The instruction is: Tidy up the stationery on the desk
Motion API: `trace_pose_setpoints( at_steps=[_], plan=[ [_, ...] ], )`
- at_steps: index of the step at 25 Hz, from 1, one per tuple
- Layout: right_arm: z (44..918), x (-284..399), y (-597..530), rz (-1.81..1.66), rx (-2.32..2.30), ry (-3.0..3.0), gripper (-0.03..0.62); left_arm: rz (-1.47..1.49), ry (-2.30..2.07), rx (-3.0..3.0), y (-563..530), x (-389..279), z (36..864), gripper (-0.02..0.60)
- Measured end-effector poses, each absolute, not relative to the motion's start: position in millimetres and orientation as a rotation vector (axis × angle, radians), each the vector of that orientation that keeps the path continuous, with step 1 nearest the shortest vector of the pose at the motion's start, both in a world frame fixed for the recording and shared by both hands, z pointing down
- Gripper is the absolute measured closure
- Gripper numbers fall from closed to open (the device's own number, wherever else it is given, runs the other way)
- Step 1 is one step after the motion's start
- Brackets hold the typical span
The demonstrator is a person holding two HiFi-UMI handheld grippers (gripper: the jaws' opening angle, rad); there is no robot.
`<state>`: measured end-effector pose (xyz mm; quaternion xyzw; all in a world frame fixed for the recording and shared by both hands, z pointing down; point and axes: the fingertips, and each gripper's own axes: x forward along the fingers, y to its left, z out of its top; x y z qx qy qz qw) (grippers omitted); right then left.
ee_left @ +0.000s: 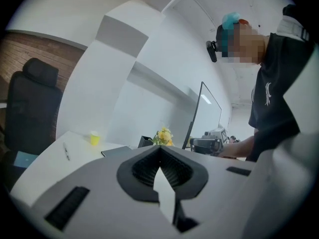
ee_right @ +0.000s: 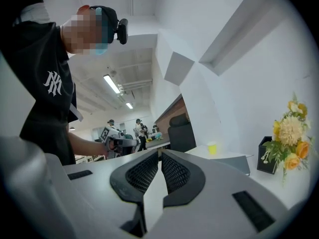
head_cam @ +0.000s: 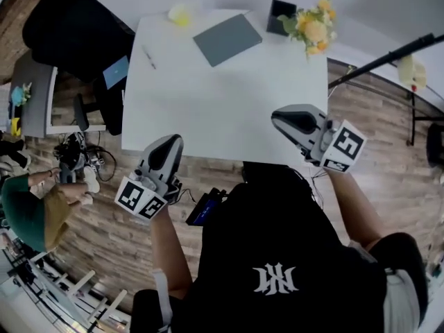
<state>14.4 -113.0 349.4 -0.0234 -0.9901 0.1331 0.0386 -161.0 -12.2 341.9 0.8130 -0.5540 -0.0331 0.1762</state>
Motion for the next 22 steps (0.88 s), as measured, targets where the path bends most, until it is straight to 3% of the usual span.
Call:
trace_pose_setpoints(
  at_steps=[20,22],
  plan=[
    [378,-41,-243,0.722,0.168,-3.104,0.546,0.432,-1.269,2.369,-206,-176,365,0.580],
    [380,-45,-256,0.786,0.266,-3.112,0.481,0.481,-1.245,2.394,-228,-178,371,0.580]
  ],
)
